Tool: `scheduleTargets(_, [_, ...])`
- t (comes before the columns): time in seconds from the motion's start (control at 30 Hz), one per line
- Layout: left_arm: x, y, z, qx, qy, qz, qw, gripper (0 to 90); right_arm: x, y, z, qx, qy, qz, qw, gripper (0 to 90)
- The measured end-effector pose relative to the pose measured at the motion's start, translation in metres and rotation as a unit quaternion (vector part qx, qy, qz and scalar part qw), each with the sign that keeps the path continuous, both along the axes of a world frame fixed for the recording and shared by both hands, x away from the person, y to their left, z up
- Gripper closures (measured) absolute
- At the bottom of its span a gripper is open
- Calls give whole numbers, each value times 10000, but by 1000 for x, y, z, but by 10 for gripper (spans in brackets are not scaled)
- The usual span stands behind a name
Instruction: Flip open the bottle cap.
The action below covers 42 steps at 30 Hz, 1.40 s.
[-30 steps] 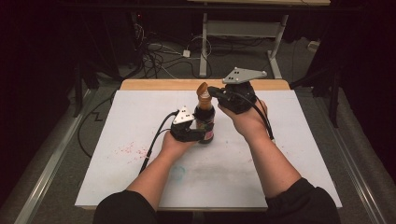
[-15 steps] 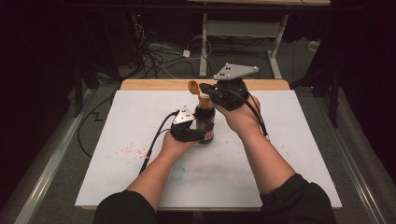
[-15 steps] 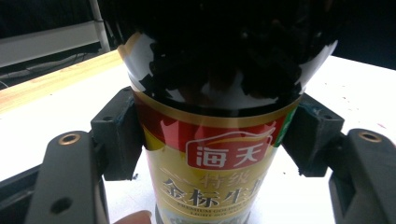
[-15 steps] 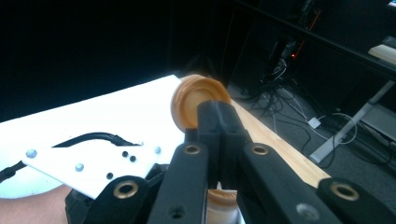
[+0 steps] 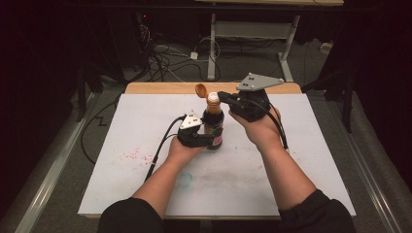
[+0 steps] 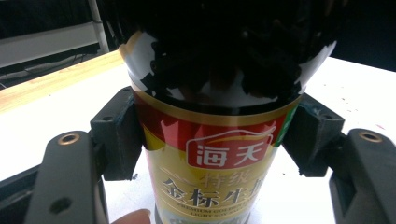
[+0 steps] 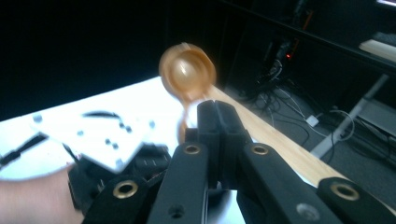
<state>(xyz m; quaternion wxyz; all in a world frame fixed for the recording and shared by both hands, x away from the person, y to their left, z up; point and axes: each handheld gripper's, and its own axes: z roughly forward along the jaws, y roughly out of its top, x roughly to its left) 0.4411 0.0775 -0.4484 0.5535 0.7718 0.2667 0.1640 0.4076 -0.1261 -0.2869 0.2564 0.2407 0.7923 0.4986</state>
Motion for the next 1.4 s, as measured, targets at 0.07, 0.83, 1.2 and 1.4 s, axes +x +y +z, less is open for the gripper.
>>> scheduleTargets(0.07, [0, 0, 0, 7, 8, 9, 10000, 284, -2, -12, -7, 58, 33, -67, 10000, 900])
scheduleTargets(0.83, [-2, 5, -9, 266, 631, 2, 9977, 140, -5, -67, -157, 24, 1086, -662, 9919, 343])
scheduleTargets(1.2, [-29, 38, -24, 658, 963, 126, 9931, 0, -29, -87, -180, 19, 1187, -1056, 9873, 2])
scheduleTargets(1.4, [-54, 63, -30, 740, 968, 274, 9922, 0, -49, -103, -189, 109, 1137, -1139, 9869, 2])
